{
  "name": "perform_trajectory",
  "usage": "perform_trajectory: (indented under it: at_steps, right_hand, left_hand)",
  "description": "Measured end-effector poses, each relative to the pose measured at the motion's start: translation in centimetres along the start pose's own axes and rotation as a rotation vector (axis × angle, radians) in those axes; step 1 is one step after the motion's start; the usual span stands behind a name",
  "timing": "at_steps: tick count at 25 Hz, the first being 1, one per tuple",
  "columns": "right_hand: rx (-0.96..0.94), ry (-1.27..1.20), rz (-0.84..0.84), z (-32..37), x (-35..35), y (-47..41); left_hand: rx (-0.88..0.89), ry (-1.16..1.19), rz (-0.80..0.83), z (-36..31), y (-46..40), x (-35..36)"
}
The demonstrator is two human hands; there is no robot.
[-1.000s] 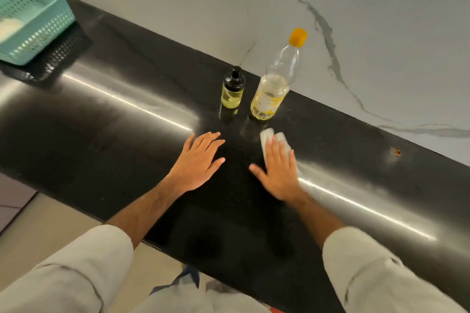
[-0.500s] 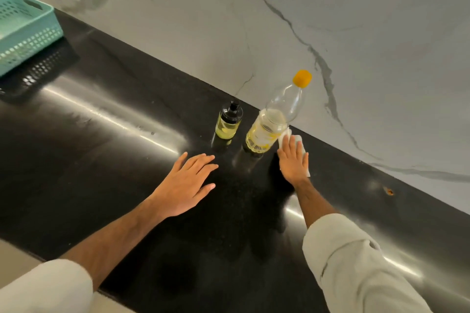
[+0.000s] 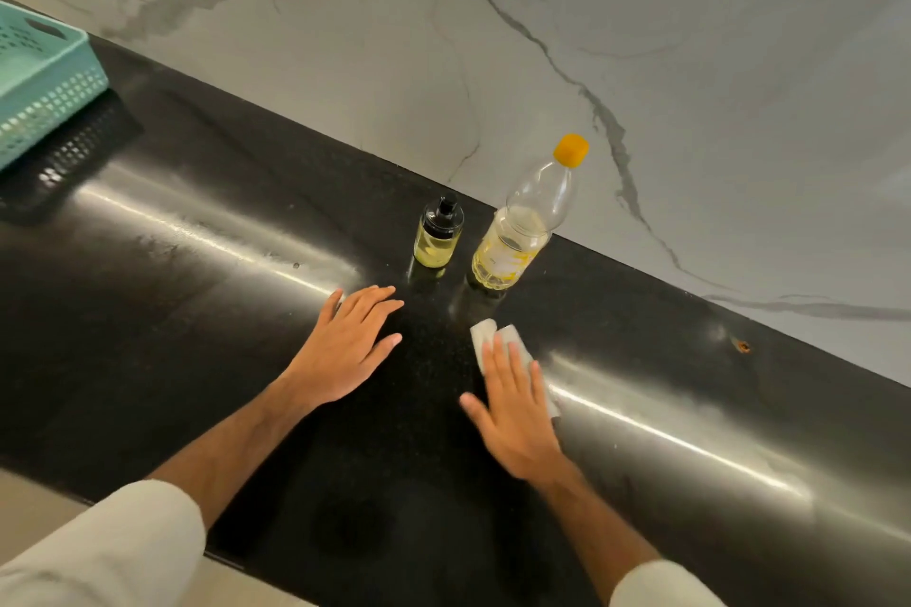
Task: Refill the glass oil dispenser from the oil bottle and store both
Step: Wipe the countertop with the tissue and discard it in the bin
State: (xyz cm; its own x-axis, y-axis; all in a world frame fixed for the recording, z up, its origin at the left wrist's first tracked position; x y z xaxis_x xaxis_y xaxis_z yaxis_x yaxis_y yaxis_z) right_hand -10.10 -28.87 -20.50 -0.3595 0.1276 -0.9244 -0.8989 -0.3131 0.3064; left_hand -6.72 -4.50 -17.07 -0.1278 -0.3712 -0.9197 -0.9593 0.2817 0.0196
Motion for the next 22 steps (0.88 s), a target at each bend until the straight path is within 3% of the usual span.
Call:
perform_trajectory:
  at_steps: [3, 11, 22]
  right_hand:
    - [-0.13, 0.043, -0.004, 3.6, 0.7, -0.2]
    - [-0.251, 0.029, -0.007, 10.9, -0.4, -10.9]
    - [-0.3, 0.064, 0.012, 20.4, -2.4, -24.6]
  left_hand:
    - [0.006, -0.019, -0.001, -0.2, -0.7, 0.0]
    - [-0.1, 0.089, -0.127, 2.8, 1.0, -0.7]
    - [-0.289, 0.071, -0.189, 9.6, 4.5, -3.5]
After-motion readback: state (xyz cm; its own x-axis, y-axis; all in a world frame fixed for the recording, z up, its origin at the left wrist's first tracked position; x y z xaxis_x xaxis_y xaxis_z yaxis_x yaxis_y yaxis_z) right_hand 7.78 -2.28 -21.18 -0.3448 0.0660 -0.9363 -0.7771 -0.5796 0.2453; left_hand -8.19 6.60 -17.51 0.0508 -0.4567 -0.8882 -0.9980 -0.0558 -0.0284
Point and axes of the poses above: each hand's wrist, its own y-axis away from the middle knuckle, its own x-axis out of the palm, z = x × y, the point moved 8 cm from there along -y, towards the middle knuckle, and after that the axes turned 2 degrees about x, right-handed, at the moved point
